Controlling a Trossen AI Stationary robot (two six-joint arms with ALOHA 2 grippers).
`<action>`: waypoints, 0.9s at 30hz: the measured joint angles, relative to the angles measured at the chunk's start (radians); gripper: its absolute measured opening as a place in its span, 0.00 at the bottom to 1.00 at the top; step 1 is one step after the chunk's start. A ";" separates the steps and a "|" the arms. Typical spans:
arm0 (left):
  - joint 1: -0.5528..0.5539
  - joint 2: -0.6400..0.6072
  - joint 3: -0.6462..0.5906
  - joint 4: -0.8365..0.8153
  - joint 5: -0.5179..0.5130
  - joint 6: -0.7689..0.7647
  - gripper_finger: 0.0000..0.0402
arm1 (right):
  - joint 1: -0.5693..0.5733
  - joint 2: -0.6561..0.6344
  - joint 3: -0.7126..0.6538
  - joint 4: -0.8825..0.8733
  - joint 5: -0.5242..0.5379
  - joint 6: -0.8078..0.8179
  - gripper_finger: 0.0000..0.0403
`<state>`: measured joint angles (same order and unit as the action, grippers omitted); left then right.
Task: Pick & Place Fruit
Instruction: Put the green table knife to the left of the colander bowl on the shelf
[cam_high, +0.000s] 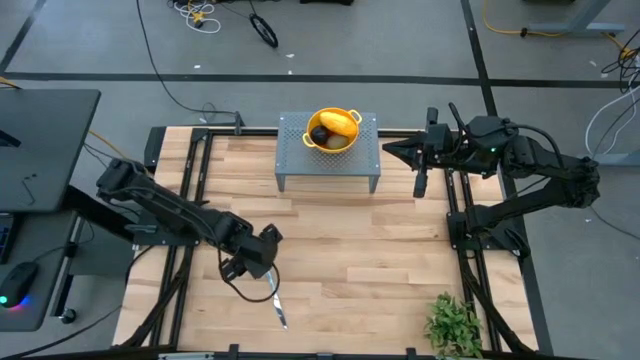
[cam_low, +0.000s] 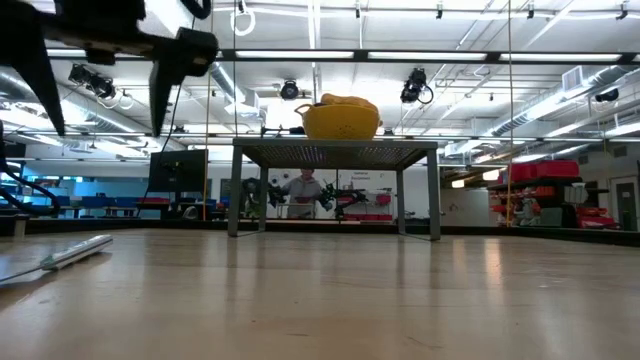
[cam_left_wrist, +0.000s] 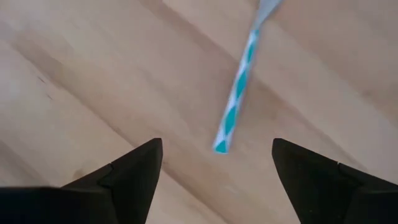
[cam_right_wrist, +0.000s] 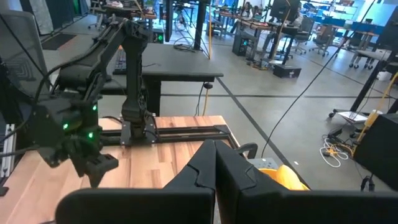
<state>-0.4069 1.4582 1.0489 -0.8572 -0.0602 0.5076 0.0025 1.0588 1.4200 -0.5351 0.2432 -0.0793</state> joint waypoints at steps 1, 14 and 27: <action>-0.001 0.010 0.000 0.004 -0.020 0.013 0.77 | 0.000 0.000 0.000 0.000 0.000 0.000 0.00; -0.004 0.050 0.000 0.011 -0.077 0.113 0.77 | 0.000 0.000 0.000 0.000 0.046 0.000 0.00; -0.004 0.050 -0.090 0.089 -0.023 0.130 0.77 | 0.000 0.000 0.000 0.000 0.052 0.000 0.00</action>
<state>-0.4107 1.5078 0.9584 -0.7681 -0.0834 0.6378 0.0022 1.0588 1.4200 -0.5354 0.2955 -0.0795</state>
